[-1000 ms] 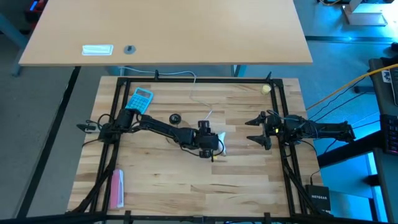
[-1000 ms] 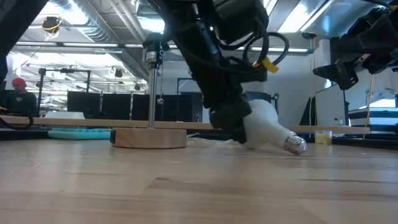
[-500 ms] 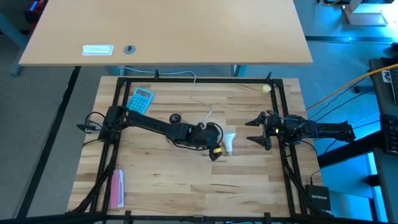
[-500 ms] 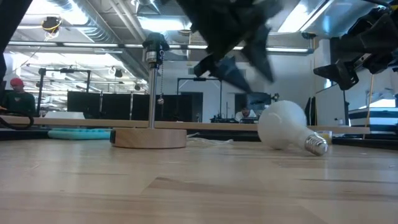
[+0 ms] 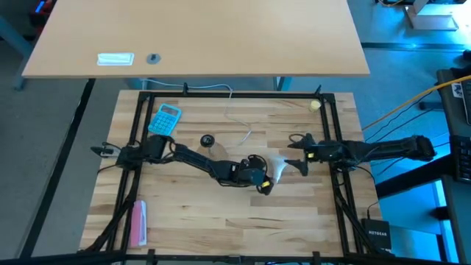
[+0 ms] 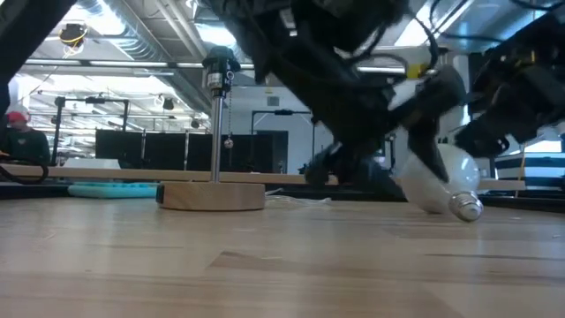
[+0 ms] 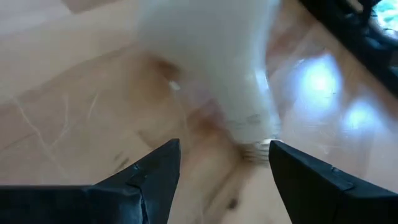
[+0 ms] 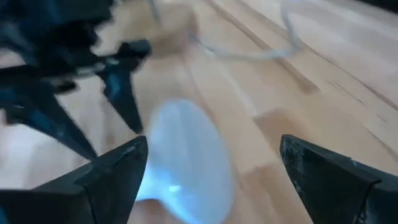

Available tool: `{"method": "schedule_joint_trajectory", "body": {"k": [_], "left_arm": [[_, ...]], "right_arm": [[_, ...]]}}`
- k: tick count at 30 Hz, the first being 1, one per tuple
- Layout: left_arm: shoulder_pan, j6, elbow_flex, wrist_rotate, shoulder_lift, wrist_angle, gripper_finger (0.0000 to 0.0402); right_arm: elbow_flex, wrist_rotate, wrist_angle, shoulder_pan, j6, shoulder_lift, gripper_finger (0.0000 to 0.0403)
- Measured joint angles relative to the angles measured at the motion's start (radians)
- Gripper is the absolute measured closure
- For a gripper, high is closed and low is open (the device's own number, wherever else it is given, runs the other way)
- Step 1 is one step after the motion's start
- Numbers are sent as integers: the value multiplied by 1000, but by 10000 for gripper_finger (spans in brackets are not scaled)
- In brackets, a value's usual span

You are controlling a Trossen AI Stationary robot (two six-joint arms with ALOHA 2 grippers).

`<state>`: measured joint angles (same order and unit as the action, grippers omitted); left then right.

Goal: Screw lightbulb
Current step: Insert the light bulb into the lamp

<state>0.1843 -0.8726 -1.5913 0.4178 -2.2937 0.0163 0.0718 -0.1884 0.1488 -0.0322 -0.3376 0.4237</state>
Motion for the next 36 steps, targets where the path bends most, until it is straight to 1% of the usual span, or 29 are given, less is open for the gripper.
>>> {"method": "schedule_joint_trajectory", "body": {"k": [2, 6, 9, 12, 19, 22, 25, 30, 36], "left_arm": [[-10, 18, -1, -4, -11, 46, 169], [-18, 53, -2, -8, -11, 54, 169], [-19, 62, -1, -8, -9, 53, 169], [-22, 11, -2, 14, -9, 63, 169], [-34, -111, -2, 39, -77, 211, 169], [-41, -159, -3, 68, -90, 212, 169], [-47, -148, -5, 71, -95, 209, 169], [-47, -135, -5, 69, -95, 199, 169], [-46, -134, -2, 60, -88, 197, 169]], "right_arm": [[-3, 13, -28, 0, 1, 64, 33], [-8, 85, -123, 0, 1, 171, 33], [-6, 85, -162, 0, 1, 238, 33], [-6, 74, -204, 0, 1, 299, 33], [-4, 67, -363, 0, 1, 408, 33], [-2, 68, -408, 0, -17, 455, 33], [-2, 69, -411, 0, -31, 507, 33], [1, 108, -445, 0, -80, 585, 33], [1, 138, -504, 1, -108, 644, 33]]}}
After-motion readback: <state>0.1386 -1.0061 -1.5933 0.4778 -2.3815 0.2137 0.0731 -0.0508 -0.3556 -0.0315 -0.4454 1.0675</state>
